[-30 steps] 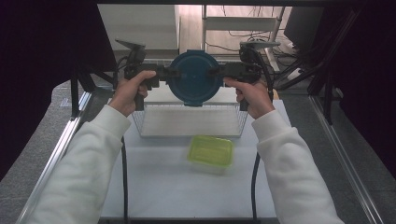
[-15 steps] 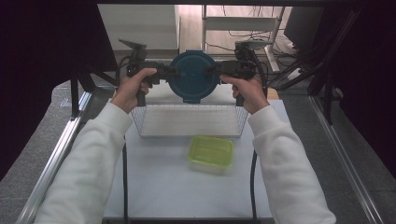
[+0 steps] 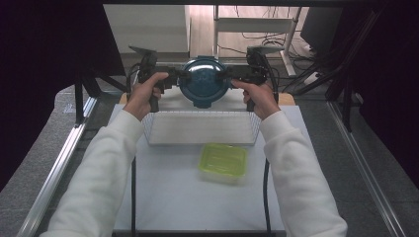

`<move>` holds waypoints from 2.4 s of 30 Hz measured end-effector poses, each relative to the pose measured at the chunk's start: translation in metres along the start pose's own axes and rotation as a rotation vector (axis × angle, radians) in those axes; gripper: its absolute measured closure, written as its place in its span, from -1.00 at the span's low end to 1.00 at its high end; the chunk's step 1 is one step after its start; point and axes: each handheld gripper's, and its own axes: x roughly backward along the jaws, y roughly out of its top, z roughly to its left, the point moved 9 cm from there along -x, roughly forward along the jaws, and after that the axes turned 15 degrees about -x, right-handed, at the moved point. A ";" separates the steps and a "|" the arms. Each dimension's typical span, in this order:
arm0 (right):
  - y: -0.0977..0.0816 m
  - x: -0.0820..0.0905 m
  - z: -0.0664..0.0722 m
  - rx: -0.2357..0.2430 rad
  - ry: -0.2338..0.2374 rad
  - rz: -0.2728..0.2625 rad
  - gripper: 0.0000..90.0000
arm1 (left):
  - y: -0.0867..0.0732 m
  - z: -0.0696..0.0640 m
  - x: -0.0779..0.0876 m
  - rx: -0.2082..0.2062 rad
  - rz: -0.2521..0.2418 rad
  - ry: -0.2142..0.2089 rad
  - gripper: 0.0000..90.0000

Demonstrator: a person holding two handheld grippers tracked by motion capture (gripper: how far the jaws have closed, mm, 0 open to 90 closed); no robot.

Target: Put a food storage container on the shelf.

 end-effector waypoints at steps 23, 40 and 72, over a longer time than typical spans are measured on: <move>0.012 -0.014 -0.022 -0.130 0.058 -0.011 -0.25 | 0.005 0.018 -0.018 0.061 -0.074 0.023 -0.10; 0.003 0.013 -0.001 0.131 -0.107 -0.153 -0.81 | -0.001 -0.004 0.009 -0.214 -0.103 0.156 -0.72; -0.157 0.094 -0.062 0.509 -0.061 -0.191 -0.42 | -0.199 -0.061 0.056 -0.577 0.028 0.255 -0.50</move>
